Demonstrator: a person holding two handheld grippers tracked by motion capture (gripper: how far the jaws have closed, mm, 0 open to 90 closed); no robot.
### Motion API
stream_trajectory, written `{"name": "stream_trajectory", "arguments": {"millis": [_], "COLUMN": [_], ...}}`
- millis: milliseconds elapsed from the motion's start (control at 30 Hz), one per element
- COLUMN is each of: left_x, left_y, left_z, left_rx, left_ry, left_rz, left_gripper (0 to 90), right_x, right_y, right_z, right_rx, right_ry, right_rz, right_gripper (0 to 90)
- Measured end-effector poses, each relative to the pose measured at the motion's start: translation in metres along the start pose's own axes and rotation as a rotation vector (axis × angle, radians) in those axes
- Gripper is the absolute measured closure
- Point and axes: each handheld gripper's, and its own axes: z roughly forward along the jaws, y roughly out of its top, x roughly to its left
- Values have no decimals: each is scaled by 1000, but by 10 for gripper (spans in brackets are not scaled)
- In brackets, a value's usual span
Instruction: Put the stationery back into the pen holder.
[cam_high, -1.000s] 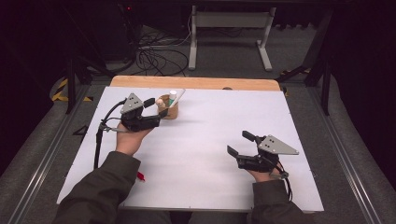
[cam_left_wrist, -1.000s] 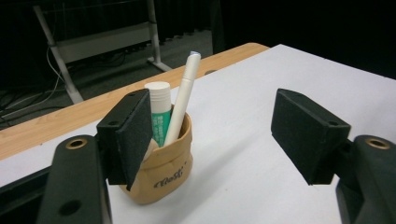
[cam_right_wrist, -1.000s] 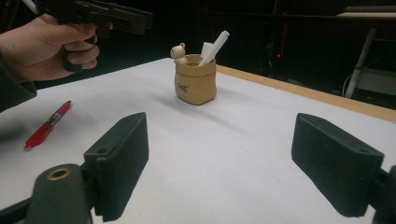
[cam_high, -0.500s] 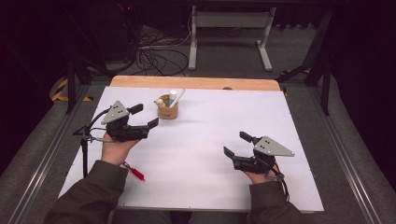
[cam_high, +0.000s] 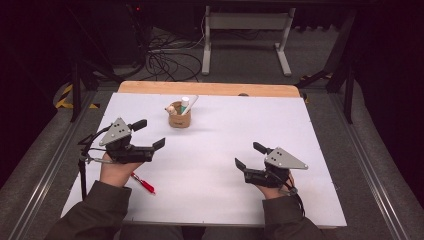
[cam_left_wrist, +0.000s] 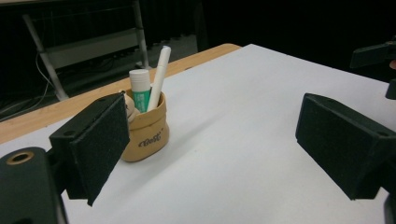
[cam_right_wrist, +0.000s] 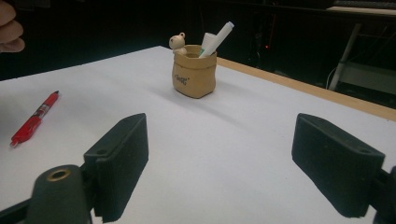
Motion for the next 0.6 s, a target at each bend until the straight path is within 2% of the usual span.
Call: {"name": "stream_trajectory", "arguments": {"millis": [167,300,600], "left_x": [-3,-3,3], "left_y": [-5,-10,-22], "left_z": [-8,-16,-31], "left_rx": [2,8,14], "left_ry": [-3,-4,42], "left_rz": [-6,-42,-69], "left_gripper": [97,102,111], "right_x": [3,6,8], "right_y": [1,0,0], "right_z": [1,3,4], "right_rx": [1,12,10], "right_ry": [-7,-10,-11], "right_rz": [-3,-14,-27], "right_gripper": [193,194,194]}}
